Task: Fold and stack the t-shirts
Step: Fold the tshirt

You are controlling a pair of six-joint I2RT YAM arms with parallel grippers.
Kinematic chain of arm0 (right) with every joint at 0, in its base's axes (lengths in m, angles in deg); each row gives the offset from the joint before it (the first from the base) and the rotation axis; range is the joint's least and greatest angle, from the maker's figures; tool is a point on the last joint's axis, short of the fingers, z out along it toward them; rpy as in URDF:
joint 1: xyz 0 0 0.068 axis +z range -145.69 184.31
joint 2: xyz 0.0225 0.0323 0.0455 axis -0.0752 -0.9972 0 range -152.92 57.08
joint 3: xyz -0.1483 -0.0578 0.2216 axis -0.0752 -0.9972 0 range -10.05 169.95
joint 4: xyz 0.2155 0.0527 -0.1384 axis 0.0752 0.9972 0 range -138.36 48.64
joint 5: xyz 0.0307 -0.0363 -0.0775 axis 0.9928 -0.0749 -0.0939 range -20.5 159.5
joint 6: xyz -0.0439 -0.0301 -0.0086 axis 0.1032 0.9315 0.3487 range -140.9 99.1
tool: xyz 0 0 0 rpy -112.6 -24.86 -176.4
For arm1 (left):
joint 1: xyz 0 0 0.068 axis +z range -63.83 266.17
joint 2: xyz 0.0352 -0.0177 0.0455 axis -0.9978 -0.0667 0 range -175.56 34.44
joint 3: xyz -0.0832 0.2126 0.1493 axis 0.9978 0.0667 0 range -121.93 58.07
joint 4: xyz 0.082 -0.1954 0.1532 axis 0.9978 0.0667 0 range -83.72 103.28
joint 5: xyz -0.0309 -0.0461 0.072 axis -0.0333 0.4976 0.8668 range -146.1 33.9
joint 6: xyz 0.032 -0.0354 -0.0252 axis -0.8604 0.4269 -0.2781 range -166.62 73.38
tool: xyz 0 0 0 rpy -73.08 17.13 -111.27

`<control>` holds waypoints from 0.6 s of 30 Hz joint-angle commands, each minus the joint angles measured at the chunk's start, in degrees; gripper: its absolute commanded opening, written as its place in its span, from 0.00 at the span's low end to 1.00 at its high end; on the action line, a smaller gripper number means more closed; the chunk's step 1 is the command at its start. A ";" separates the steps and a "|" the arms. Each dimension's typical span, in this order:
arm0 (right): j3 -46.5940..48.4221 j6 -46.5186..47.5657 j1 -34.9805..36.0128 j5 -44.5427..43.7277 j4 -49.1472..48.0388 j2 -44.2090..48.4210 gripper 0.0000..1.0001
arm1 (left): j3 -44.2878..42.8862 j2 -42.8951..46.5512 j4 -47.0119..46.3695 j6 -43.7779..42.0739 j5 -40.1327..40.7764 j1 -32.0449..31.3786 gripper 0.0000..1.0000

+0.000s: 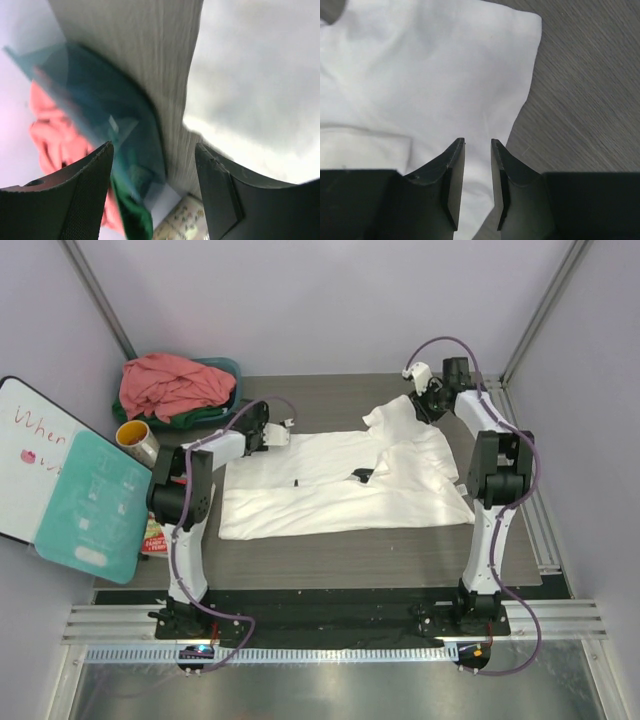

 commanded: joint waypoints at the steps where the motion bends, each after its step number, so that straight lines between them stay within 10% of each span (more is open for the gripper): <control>1: -3.23 13.07 3.23 5.10 10.41 14.02 0.33 | 4.49 11.84 0.24 1.80 -1.29 -0.53 0.66; 3: -5.43 21.07 4.55 5.54 17.43 15.71 0.33 | 9.40 15.44 2.52 0.31 -3.92 -1.40 0.63; 8: -9.83 31.98 9.03 6.16 27.56 20.10 0.32 | 18.65 23.54 7.34 -1.37 -6.65 -3.43 0.00; 18: -11.68 37.96 16.67 4.49 31.71 18.36 0.41 | 25.07 25.92 14.13 3.20 -6.84 -4.66 0.00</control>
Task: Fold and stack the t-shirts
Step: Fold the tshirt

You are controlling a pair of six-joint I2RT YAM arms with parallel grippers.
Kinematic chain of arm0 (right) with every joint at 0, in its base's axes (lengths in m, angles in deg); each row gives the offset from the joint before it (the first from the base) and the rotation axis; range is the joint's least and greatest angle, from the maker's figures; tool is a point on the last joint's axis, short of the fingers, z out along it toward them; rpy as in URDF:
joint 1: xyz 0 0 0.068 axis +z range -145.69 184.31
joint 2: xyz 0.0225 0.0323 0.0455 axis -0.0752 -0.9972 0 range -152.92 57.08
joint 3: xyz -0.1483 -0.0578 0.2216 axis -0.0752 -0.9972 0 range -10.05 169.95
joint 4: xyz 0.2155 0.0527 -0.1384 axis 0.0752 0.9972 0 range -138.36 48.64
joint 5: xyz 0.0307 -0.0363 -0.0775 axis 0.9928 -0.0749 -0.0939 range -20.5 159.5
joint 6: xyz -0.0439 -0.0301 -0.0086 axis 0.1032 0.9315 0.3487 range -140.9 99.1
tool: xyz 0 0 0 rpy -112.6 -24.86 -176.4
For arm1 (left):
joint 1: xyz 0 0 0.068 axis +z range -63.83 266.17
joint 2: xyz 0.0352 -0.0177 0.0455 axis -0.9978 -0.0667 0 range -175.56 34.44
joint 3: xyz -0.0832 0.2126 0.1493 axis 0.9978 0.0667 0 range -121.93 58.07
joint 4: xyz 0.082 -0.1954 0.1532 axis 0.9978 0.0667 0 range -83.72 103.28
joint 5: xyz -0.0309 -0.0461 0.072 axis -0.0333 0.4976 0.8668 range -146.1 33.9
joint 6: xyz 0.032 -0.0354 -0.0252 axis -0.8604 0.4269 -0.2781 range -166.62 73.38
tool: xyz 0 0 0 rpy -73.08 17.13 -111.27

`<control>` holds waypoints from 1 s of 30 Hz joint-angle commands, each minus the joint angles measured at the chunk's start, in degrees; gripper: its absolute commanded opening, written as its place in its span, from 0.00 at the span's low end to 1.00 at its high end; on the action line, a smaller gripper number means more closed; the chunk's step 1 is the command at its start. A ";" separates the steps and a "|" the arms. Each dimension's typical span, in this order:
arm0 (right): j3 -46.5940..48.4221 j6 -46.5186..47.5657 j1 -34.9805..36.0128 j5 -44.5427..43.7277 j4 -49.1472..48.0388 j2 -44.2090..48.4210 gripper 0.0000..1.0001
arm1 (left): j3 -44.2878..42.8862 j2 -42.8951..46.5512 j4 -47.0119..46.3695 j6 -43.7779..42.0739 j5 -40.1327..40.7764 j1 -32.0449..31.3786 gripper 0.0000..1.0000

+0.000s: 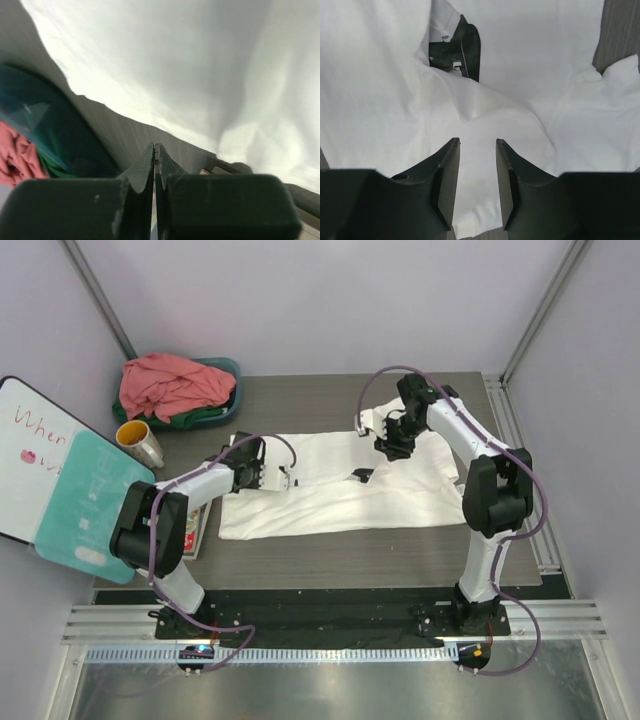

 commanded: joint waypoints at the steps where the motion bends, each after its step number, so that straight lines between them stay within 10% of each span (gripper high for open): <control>1: 0.14 4.86 3.00 -1.28 2.44 -0.71 0.41 | 0.75 1.28 2.46 2.66 -0.23 -0.29 0.00; 30: -4.95 -0.15 7.23 -6.65 -8.19 -5.19 0.47 | 2.42 2.25 4.48 6.09 0.82 -0.55 0.00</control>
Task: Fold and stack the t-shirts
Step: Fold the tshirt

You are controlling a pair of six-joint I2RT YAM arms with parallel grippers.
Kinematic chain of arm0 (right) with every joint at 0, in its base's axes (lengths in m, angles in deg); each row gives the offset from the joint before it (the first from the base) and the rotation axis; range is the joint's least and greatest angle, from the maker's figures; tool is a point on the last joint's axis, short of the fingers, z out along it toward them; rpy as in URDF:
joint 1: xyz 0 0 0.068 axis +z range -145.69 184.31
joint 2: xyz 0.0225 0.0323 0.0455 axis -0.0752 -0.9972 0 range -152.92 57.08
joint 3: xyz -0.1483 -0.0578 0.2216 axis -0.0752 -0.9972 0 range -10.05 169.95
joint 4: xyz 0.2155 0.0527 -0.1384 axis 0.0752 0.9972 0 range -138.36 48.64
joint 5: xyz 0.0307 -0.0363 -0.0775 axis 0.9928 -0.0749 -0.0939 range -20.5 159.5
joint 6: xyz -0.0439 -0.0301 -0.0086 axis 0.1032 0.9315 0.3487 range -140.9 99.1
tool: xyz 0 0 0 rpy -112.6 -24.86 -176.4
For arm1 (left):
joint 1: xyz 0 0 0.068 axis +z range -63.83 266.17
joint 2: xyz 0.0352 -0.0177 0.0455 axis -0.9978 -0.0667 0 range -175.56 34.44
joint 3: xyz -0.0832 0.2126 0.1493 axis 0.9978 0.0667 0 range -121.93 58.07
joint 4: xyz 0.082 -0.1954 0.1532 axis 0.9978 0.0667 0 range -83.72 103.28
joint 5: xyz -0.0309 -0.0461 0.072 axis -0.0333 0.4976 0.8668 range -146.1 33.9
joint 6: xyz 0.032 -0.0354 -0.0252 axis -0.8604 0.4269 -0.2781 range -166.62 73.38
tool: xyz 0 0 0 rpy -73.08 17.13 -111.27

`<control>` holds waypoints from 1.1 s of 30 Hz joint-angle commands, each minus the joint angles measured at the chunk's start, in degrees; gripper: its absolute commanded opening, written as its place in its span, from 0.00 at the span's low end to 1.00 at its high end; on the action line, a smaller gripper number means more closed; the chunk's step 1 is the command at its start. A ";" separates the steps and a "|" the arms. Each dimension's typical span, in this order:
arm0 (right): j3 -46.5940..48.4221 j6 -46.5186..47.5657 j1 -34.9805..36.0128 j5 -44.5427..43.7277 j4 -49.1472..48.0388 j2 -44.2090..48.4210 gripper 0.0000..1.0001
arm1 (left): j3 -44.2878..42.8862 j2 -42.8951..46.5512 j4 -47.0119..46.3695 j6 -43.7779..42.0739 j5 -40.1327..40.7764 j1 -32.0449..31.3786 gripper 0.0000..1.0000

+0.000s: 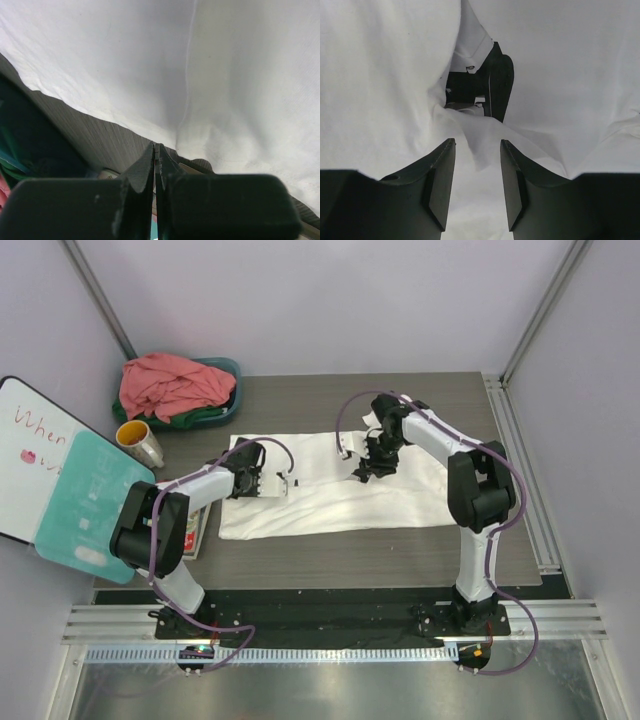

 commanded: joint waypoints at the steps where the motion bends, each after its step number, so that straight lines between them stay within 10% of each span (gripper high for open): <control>1: -0.60 -2.25 0.36 -1.38 -4.19 -0.71 0.53 | 0.02 2.23 0.61 0.58 0.25 -0.27 0.00; 5: -0.69 -2.95 0.36 -1.73 -4.72 -1.15 0.51 | 0.02 2.40 0.52 0.58 0.26 -0.27 0.00; 13: -0.08 -4.09 0.28 -2.70 -5.60 -1.59 0.10 | -0.07 2.23 0.61 0.58 0.08 -0.27 0.00; 33: 3.00 -1.63 3.88 -5.07 -8.58 -0.98 0.28 | -0.78 0.82 0.17 0.67 -0.45 -1.06 0.00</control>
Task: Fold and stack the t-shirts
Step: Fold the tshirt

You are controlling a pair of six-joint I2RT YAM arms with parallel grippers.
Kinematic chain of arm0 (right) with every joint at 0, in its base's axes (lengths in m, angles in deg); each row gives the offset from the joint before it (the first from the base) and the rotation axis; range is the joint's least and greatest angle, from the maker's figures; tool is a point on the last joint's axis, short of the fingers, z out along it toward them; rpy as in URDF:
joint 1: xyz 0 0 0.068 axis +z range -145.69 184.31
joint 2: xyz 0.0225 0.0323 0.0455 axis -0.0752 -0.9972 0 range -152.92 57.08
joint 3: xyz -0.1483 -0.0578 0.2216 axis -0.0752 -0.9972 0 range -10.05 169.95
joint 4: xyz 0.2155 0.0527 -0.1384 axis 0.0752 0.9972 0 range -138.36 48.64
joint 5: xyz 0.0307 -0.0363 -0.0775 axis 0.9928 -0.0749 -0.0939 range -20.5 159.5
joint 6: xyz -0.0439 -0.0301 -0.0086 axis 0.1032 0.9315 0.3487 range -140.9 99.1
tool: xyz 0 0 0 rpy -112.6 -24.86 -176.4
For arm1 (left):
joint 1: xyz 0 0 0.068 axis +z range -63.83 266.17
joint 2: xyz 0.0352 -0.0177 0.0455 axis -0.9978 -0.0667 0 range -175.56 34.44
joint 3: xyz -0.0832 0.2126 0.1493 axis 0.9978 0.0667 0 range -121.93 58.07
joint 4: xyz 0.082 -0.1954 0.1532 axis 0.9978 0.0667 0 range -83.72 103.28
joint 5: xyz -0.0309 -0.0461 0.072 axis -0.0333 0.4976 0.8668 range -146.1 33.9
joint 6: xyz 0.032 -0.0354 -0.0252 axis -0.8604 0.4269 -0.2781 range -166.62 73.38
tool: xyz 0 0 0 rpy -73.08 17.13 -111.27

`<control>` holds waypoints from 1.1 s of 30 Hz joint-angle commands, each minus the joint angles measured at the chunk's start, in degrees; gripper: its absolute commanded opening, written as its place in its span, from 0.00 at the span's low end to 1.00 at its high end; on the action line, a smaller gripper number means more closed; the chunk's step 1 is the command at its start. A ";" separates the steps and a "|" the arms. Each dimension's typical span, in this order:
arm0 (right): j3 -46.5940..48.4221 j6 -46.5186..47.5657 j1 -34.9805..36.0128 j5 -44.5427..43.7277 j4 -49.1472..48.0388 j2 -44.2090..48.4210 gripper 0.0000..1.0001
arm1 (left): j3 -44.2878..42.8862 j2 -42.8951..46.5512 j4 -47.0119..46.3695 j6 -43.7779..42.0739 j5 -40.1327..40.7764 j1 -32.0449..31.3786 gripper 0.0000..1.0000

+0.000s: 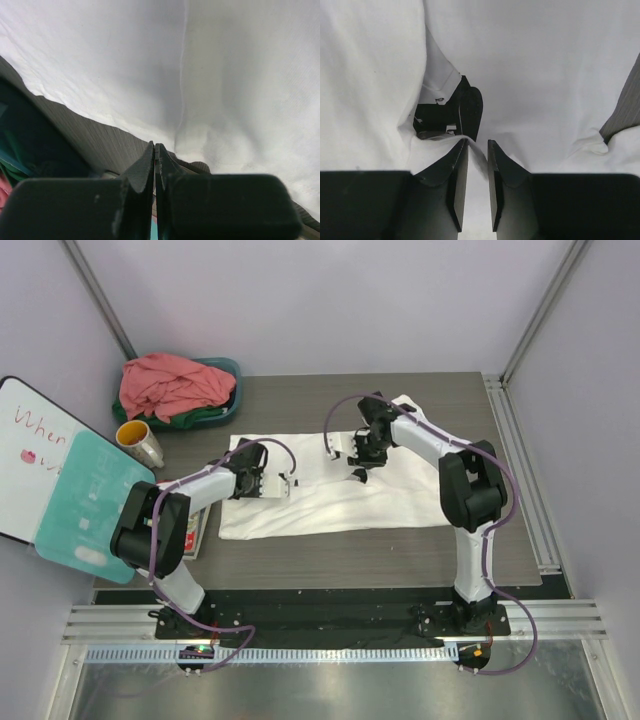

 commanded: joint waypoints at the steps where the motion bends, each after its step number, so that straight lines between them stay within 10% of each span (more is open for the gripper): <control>1: 2.15 0.55 0.99 -1.86 -3.84 0.90 0.30 | -0.78 0.71 0.26 0.38 -0.29 -0.32 0.00; 9: -5.93 -2.96 1.88 -8.00 -23.51 3.89 0.36 | -1.13 0.45 0.26 0.12 -0.47 -0.40 0.00; 26: -1.48 -22.80 -5.41 -20.67 -31.11 4.96 0.39 | 0.46 4.41 -1.76 -3.39 -2.14 0.03 0.01; 30: 10.56 -32.48 -12.17 -18.05 -20.86 -3.74 0.42 | -4.36 0.72 -4.40 -2.88 -3.45 2.67 0.50; 33: 19.10 -39.60 -16.40 -13.93 -18.80 -9.20 0.43 | -13.23 -4.98 -5.19 2.56 -4.34 5.57 0.63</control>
